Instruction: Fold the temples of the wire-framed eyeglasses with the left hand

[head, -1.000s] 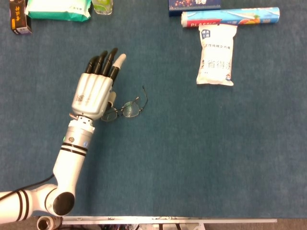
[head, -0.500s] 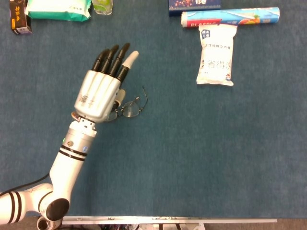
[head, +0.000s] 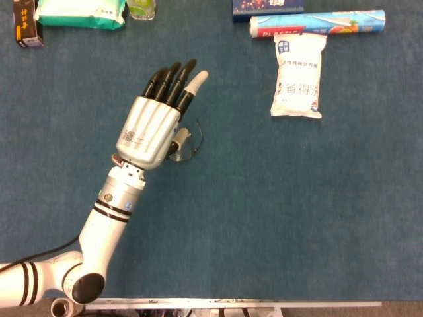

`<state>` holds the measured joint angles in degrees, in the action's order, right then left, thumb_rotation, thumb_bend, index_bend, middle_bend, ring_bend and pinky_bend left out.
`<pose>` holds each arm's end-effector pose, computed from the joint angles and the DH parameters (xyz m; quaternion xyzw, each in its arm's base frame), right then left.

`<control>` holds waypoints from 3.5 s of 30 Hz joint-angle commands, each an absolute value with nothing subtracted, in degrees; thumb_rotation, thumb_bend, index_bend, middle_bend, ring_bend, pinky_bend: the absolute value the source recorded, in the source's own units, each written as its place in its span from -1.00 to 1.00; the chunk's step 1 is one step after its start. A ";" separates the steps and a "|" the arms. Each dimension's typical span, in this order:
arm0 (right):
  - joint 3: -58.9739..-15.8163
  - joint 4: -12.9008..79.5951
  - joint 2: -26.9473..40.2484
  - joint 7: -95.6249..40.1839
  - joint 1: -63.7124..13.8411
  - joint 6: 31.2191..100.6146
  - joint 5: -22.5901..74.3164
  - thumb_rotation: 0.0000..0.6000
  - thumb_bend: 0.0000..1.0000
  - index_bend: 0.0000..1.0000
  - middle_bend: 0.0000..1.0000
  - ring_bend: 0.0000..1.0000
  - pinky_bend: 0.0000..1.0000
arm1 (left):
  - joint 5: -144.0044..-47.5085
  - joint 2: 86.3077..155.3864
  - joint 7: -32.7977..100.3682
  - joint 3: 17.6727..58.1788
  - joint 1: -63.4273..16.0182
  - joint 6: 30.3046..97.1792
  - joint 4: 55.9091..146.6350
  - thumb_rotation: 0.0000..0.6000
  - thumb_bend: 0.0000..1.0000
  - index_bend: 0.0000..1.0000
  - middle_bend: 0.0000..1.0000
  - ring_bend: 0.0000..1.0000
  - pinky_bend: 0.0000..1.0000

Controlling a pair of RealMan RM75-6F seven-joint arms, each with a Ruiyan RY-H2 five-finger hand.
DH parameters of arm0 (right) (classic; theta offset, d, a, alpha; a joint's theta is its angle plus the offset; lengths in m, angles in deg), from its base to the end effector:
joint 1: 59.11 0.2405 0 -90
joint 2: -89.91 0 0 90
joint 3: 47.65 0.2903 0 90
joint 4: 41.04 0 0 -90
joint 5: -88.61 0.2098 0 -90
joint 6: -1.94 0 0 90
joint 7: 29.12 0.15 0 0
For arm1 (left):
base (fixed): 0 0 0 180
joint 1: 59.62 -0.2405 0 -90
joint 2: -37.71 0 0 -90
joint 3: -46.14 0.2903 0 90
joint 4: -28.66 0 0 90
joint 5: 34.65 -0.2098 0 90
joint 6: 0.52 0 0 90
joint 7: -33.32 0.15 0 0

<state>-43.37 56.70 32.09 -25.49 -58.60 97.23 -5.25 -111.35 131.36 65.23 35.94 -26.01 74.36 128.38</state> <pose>-0.3100 -0.1658 0.2224 0.5742 -0.3331 0.4671 0.5841 -0.1205 0.3000 0.0010 -0.6838 -0.3157 -0.4943 0.4341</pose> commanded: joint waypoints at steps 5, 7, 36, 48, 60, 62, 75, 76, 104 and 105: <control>-43.38 56.76 32.18 -25.44 -58.69 97.53 -5.44 1.00 -0.06 -0.06 -0.25 -0.54 -0.17 | -109.62 132.64 65.93 34.96 -25.11 73.10 127.09 1.00 -0.60 -1.00 -1.00 -1.00 -0.80; -43.32 56.76 32.22 -25.36 -58.71 97.58 -5.34 1.00 -0.06 -0.06 -0.25 -0.54 -0.17 | -108.91 133.03 65.74 34.51 -24.81 72.67 126.63 1.00 -0.64 -1.00 -1.00 -1.00 -0.80; -43.20 56.74 32.68 -24.70 -58.82 97.62 -4.95 1.00 -0.06 -0.06 -0.25 -0.54 -0.17 | -101.42 137.97 66.52 31.23 -20.96 69.86 122.23 1.00 -0.67 -1.00 -1.00 -1.00 -0.80; -43.20 56.74 32.79 -24.57 -58.91 97.79 -5.02 1.00 -0.06 -0.06 -0.25 -0.54 -0.17 | -100.31 139.19 68.03 31.16 -20.38 71.03 119.69 1.00 -0.67 -1.00 -1.00 -1.00 -0.80; -43.27 56.62 32.66 -24.64 -58.85 97.58 -5.03 1.00 -0.06 -0.06 -0.25 -0.54 -0.17 | -100.26 138.11 67.48 31.18 -20.65 71.73 123.35 1.00 -0.67 -1.00 -1.00 -1.00 -0.80; -43.29 56.65 32.67 -24.65 -58.90 97.70 -5.10 1.00 -0.06 -0.06 -0.25 -0.54 -0.17 | -100.13 138.23 67.65 31.25 -20.48 71.60 123.52 1.00 -0.67 -1.00 -1.00 -1.00 -0.80; -43.19 56.72 32.97 -24.20 -59.01 97.87 -4.94 1.00 -0.06 -0.06 -0.25 -0.54 -0.17 | -98.99 139.54 68.01 30.78 -19.17 70.90 122.42 1.00 -0.67 -1.00 -1.00 -1.00 -0.80; -43.18 56.75 33.00 -24.18 -59.02 97.93 -4.96 1.00 -0.06 -0.06 -0.25 -0.54 -0.17 | -98.86 139.69 68.08 30.77 -19.06 70.86 122.30 1.00 -0.67 -1.00 -1.00 -1.00 -0.80; -43.19 56.69 33.02 -24.10 -59.05 97.77 -4.79 1.00 -0.06 -0.06 -0.25 -0.54 -0.17 | -98.18 138.44 72.01 32.17 -20.89 75.23 121.23 1.00 -0.67 -1.00 -1.00 -1.00 -0.80; -43.21 56.67 33.00 -24.11 -59.06 97.76 -4.80 1.00 -0.06 -0.06 -0.25 -0.54 -0.17 | -98.24 138.21 72.11 32.41 -21.10 75.36 121.40 1.00 -0.67 -1.00 -1.00 -1.00 -0.80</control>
